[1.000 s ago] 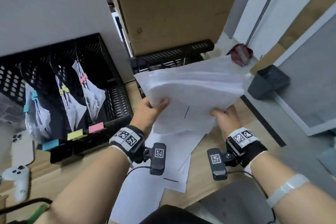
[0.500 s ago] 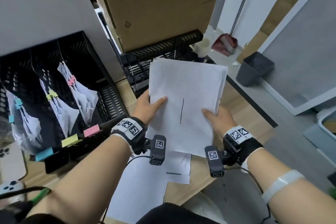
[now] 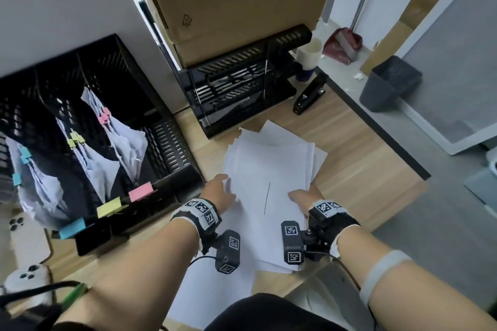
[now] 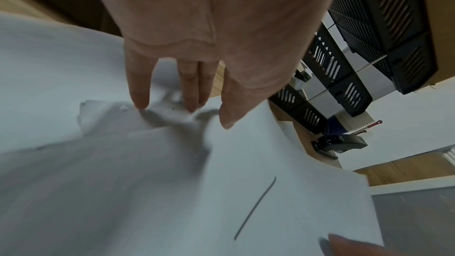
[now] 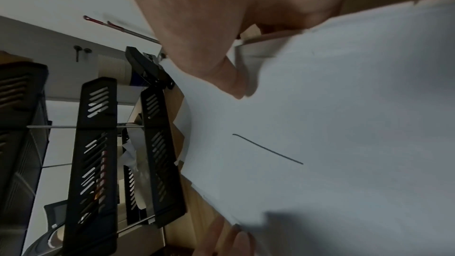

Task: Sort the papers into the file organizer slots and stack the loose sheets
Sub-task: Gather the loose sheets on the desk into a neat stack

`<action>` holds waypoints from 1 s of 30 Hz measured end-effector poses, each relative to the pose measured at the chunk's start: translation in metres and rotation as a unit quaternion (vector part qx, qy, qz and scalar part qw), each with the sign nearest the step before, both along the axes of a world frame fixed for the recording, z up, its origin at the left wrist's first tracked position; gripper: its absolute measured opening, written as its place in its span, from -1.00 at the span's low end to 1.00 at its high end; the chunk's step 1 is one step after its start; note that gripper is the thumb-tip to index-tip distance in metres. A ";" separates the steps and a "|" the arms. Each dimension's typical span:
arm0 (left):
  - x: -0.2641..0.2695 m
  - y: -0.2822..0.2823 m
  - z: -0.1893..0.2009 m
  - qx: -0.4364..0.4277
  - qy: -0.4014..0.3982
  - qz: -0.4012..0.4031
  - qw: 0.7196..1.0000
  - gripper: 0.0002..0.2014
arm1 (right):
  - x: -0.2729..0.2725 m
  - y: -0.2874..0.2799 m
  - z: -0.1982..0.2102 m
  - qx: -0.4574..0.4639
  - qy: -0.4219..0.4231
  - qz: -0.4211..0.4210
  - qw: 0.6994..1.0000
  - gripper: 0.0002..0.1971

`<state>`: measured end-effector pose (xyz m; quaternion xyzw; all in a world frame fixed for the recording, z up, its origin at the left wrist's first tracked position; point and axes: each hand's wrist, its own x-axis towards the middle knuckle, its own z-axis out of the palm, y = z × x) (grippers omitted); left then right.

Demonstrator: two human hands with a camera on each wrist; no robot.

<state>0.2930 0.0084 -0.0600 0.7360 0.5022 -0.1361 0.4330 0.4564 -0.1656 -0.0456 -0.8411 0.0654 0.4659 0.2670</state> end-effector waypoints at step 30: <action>-0.116 -0.026 0.019 0.049 -0.002 0.101 0.994 -0.82 | 0.007 -0.057 0.000 0.045 -0.134 -0.033 0.989 -0.31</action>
